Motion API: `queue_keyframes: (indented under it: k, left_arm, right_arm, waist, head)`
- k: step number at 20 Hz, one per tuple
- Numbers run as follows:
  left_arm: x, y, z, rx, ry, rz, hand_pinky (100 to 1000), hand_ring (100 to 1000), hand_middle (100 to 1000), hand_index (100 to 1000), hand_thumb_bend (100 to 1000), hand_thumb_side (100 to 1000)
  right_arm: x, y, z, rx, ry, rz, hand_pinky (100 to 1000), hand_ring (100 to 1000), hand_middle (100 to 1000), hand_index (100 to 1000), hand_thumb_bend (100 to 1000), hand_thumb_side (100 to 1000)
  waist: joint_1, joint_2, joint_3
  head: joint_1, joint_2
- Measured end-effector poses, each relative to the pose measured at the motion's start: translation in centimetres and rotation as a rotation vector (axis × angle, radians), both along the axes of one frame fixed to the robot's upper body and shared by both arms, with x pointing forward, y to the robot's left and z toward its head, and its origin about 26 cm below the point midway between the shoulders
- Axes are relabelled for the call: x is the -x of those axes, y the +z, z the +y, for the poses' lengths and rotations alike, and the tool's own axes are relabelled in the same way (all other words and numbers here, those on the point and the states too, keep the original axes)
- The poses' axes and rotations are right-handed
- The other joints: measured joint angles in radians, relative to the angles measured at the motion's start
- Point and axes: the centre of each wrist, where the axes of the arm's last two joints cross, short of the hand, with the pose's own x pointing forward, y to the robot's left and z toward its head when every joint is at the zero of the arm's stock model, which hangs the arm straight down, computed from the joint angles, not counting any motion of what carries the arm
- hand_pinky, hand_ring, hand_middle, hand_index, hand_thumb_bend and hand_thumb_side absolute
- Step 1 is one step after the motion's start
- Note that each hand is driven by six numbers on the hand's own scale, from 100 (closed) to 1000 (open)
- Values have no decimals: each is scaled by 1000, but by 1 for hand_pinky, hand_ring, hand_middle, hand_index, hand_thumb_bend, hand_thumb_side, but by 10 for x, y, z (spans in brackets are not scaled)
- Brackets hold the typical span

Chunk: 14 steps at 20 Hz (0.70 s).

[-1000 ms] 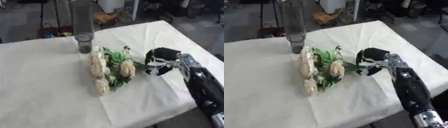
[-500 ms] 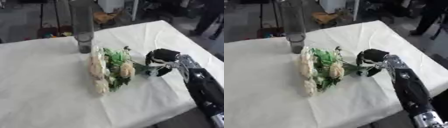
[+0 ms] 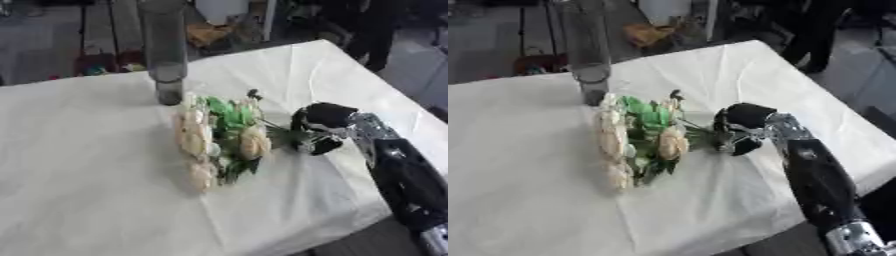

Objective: Arrange flowers into the vase.

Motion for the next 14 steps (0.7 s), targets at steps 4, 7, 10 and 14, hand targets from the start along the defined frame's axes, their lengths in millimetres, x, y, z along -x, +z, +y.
queue_keyframes:
  k: [4, 7, 10, 14]
  left_arm:
    - [0, 0, 0, 0, 0, 0, 591, 653, 746, 810, 771, 797]
    - [0, 0, 0, 1, 0, 1, 591, 653, 746, 810, 771, 798]
    - [0, 0, 0, 1, 0, 1, 591, 653, 746, 810, 770, 798]
    - [0, 0, 0, 1, 0, 1, 591, 653, 746, 810, 770, 799]
  right_arm:
    - [-1, 1, 0, 1, -4, -6, 215, 420, 451, 549, 245, 393]
    - [1, -1, 0, -13, -30, -27, 100, 321, 366, 493, 179, 348]
    - [2, -4, 1, -45, -68, -72, 100, 242, 299, 446, 121, 292]
    - [4, -7, 0, -103, -137, -159, 100, 166, 235, 396, 100, 206]
  waist:
    - [0, 0, 0]
    - [0, 0, -1]
    - [2, 2, -4]
    - [8, 5, -4]
  head:
    - [0, 0]
    - [0, 0]
    - [0, 0]
    - [-1, 0]
